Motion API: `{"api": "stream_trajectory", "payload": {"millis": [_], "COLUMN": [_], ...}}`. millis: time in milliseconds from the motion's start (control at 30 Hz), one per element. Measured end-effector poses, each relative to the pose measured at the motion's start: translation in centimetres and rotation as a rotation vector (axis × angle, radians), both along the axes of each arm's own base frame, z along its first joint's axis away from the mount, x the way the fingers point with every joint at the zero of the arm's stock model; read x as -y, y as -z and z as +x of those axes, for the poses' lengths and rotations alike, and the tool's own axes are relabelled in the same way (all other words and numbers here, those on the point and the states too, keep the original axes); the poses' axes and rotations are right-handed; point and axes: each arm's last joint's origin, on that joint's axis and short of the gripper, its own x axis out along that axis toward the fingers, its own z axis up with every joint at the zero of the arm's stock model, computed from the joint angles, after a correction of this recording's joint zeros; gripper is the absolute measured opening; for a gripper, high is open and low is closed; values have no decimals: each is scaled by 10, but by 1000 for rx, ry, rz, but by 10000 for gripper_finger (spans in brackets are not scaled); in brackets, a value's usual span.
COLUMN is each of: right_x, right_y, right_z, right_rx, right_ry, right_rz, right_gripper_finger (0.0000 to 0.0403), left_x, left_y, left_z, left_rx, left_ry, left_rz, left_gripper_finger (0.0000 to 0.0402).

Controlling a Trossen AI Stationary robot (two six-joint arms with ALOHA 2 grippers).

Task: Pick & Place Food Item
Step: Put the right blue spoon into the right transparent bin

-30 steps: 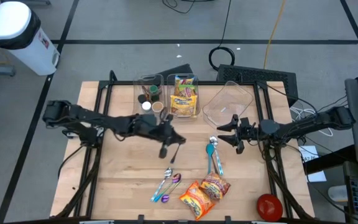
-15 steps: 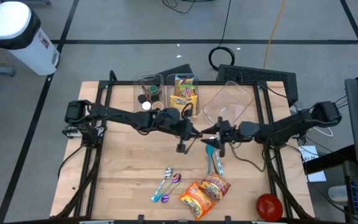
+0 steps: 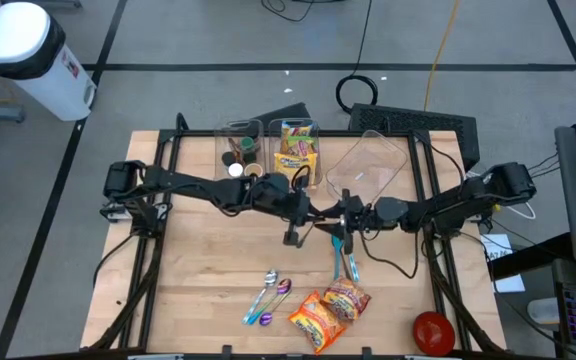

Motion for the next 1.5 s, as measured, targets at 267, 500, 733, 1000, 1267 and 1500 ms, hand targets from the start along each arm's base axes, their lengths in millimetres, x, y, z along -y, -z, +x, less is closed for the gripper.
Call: {"api": "stream_trajectory", "payload": {"millis": [267, 500, 733, 1000, 1267, 1500], "right_x": [0, -1, 2, 29, 64, 91], "right_y": [1, 2, -12, -43, -58, -38], "right_z": [0, 0, -8, -40, -78, -91], "right_rx": [-14, -15, 11, 1, -72, -194], "right_ry": [-1, -25, -40, 91, 470, 719], "right_rz": [-41, -51, -51, -85, -173, -135], "right_gripper_finger": [29, 8, 4, 2, 1, 1], "left_x": [0, 5, 13, 11, -2, -14], "left_y": [0, -2, -47, -75, -33, 17], "left_z": [0, 0, -29, -71, -88, -98], "left_rx": [1, 5, 69, -26, -153, -205], "left_ry": [-8, -150, -202, -239, -344, -491], "left_rz": [-10, -12, 84, -13, -49, -133], "left_gripper_finger": [9, 106, 240, 305, 312, 313]}}
